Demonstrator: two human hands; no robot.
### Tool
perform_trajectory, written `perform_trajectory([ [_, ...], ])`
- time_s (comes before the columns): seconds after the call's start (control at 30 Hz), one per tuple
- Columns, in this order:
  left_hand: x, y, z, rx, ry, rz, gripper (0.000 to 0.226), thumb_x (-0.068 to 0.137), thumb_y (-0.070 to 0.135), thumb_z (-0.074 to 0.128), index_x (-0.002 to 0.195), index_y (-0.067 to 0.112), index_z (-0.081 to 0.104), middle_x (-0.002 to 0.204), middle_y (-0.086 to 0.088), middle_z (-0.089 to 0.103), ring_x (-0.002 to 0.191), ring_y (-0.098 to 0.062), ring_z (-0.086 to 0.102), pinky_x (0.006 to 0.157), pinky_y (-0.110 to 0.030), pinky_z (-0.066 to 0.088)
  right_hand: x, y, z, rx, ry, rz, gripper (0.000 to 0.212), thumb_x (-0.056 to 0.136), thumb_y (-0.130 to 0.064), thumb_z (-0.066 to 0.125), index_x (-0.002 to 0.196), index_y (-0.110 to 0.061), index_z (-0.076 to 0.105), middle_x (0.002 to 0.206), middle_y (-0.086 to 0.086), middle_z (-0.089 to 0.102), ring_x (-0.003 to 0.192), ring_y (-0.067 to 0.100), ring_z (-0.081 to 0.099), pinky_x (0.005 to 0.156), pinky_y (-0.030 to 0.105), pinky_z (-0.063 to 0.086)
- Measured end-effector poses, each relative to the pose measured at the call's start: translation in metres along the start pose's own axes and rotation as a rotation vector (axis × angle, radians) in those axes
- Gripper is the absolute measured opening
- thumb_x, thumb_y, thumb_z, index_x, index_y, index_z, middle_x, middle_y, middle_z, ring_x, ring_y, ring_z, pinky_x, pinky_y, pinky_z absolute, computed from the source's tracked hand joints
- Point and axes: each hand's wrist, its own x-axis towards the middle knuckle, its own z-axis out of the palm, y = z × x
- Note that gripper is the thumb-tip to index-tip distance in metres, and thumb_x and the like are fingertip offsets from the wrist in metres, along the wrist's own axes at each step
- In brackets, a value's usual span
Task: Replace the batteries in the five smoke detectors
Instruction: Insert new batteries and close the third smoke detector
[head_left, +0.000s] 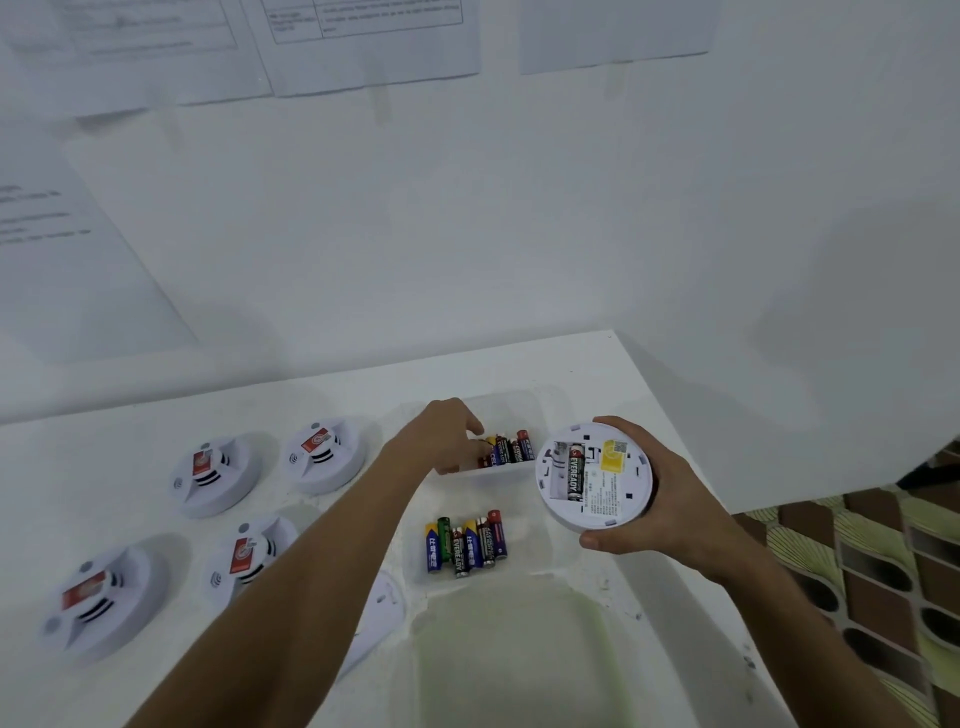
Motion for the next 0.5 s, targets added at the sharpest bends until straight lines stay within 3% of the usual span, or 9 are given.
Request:
perform_trajectory([
  [0.17,-0.001,0.003,0.000,-0.002,0.034,0.013,0.023,0.089,0.024,0.065,0.102,0.006,0.073,0.082,-0.012,0.075,0.059,-0.013,0.064,0.067,-0.023,0.053,0.000,0.002,0.000,-0.010,0.006,-0.001,0.093,0.050,-0.018,0.093,0.132,-0.022,0.052,0.123,-0.006,0.064,0.117,0.018,0.060,0.092,0.032,0.056],
  [0.23,-0.007,0.005,-0.002,-0.068,0.088,0.010,0.018,0.086,0.020,0.068,0.096,0.007,0.073,0.076,-0.008,0.074,0.056,-0.010,0.064,0.064,-0.019,0.053,0.000,0.000,0.002,-0.012,0.011,-0.005,0.093,0.049,-0.018,0.093,0.132,-0.022,0.052,0.123,-0.007,0.064,0.117,0.016,0.060,0.091,0.029,0.055],
  [0.4,-0.048,0.025,-0.020,-0.292,0.463,0.077,0.009,0.084,0.022,0.069,0.092,0.018,0.071,0.075,0.010,0.070,0.061,-0.001,0.062,0.051,-0.004,0.043,0.003,-0.009,0.010,-0.008,0.003,-0.015,0.093,0.050,-0.014,0.094,0.132,-0.023,0.052,0.121,-0.010,0.064,0.116,0.012,0.060,0.089,0.025,0.055],
  [0.5,-0.099,0.047,-0.025,-0.503,0.679,0.280,0.016,0.084,0.015,0.070,0.085,0.030,0.066,0.063,0.023,0.065,0.066,0.005,0.063,0.060,-0.004,0.046,0.005,-0.014,0.018,-0.005,-0.015,-0.026,0.091,0.051,-0.009,0.093,0.130,-0.027,0.052,0.119,-0.013,0.065,0.114,0.009,0.061,0.088,0.023,0.056],
])
